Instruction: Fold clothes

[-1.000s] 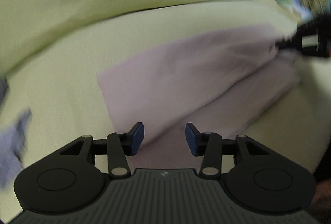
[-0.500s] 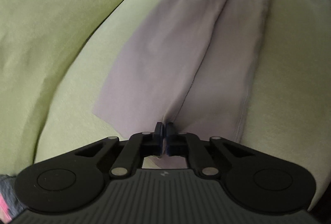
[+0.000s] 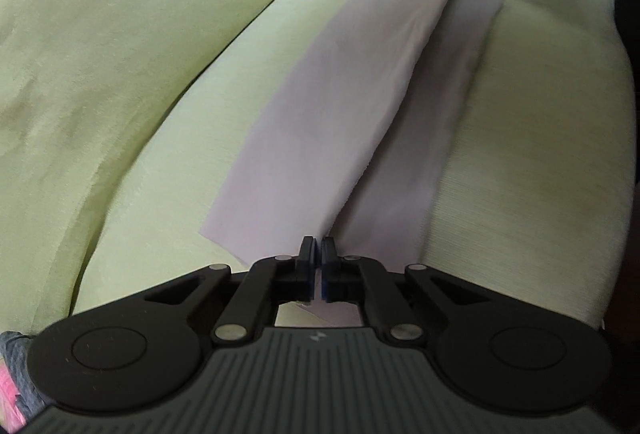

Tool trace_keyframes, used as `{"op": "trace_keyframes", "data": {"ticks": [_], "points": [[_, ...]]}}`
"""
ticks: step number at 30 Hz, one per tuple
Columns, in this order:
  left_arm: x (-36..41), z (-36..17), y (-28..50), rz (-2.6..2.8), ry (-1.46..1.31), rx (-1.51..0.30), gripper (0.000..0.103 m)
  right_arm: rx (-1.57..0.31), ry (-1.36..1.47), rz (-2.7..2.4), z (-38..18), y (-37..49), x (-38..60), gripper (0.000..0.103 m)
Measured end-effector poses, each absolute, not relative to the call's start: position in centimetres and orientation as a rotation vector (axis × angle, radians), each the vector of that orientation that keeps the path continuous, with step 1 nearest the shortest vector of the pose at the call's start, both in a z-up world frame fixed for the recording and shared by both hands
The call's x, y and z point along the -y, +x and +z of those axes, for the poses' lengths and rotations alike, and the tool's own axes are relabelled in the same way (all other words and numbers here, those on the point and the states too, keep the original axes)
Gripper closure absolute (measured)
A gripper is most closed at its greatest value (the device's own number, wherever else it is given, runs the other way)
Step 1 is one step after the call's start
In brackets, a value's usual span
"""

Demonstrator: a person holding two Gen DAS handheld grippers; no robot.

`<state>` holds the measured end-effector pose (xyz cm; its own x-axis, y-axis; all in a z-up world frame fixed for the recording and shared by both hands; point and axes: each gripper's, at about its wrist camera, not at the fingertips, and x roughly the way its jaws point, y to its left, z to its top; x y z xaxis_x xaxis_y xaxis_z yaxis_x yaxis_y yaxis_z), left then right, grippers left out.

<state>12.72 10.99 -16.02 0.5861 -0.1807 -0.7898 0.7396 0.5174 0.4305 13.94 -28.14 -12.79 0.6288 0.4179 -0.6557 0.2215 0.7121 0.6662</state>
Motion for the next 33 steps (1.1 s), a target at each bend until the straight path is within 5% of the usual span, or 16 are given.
{"op": "trace_keyframes", "data": {"ticks": [27,30,33], "points": [[-11.3,-17.5,10.9,-0.590,0.862,-0.825,0.103,-0.983,0.740,0.093,-14.9,12.5,25.6,0.101],[-11.8,-16.8,11.1,-0.562,0.810,-0.835,0.101,-1.039,0.707,0.032,-15.1,12.7,25.6,0.074],[-12.7,-15.9,10.8,-0.528,0.756,-0.837,0.098,-0.993,0.649,-0.001,-13.6,11.9,25.0,0.071]]}}
